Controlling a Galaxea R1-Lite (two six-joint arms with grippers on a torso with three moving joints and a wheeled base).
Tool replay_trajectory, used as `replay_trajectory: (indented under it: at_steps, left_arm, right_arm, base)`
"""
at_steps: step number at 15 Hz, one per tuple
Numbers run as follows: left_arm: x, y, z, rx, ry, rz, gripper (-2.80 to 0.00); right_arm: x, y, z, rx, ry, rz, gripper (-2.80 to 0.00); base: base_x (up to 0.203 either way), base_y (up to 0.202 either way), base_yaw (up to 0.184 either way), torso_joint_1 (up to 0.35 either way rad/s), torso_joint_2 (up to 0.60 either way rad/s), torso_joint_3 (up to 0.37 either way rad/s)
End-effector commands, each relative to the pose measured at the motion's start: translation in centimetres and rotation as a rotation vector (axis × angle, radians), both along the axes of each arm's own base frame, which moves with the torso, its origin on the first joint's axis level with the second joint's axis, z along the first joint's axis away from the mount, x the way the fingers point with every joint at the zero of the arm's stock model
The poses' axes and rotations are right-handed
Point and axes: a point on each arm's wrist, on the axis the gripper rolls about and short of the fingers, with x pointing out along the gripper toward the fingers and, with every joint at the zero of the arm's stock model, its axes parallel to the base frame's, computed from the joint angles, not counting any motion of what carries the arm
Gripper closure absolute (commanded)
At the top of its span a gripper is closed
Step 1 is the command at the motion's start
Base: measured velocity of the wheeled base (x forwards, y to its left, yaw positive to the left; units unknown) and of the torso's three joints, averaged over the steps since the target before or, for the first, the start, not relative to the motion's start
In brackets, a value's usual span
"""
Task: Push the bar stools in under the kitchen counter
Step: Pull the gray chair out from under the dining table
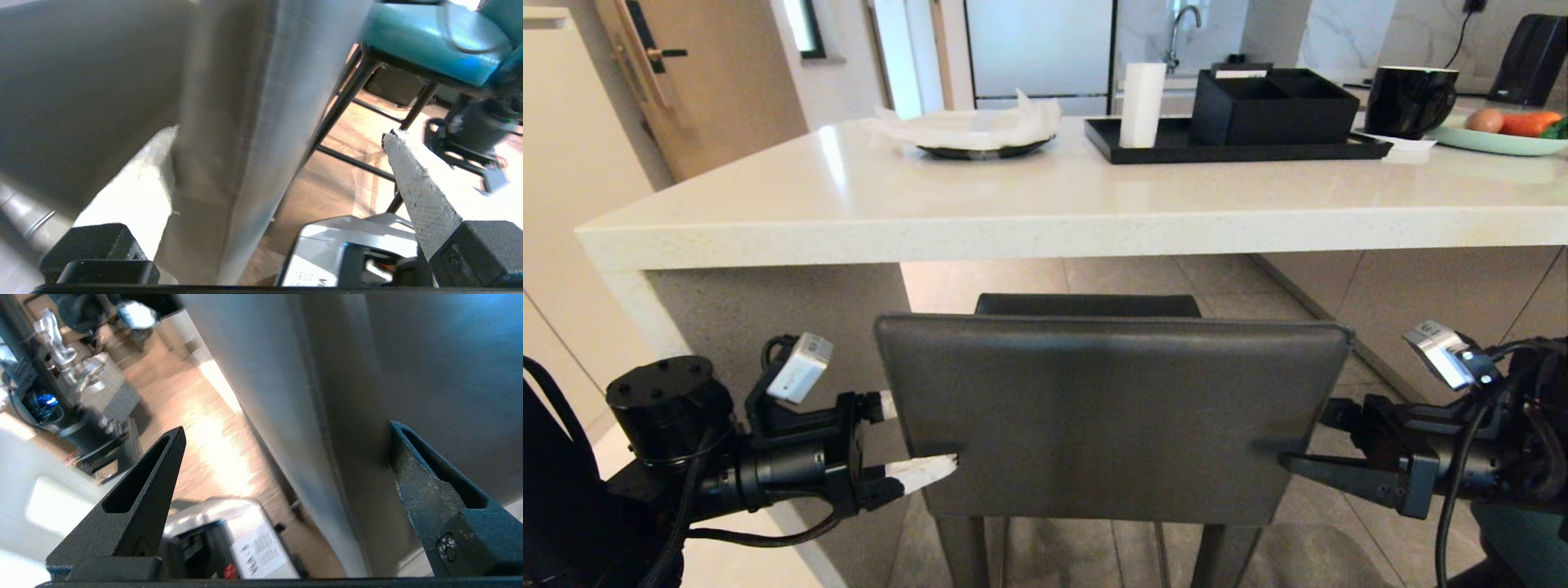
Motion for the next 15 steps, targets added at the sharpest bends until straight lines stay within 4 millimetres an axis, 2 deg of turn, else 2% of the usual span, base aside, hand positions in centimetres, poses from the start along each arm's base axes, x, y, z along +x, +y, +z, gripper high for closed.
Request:
replay_trajectory:
  at_steps: [1, 15]
  left_arm:
    - [-0.09, -0.06, 0.14, -0.003, -0.009, -0.014, -2.8]
    - [-1.04, -0.59, 0.67, -0.007, -0.02, -0.035, -2.8]
  right_arm:
    - [0.09, -0.08, 0.15, 0.0, -0.015, -0.002, -2.8]
    - [0.03, -0.15, 0.19, -0.001, -0.017, -0.006, -2.8]
  base:
    - [-0.196, 0.0, -0.001, 0.005, 0.01, 0.002]
    - [-0.194, 0.0, -0.001, 0.002, 0.0, 0.003]
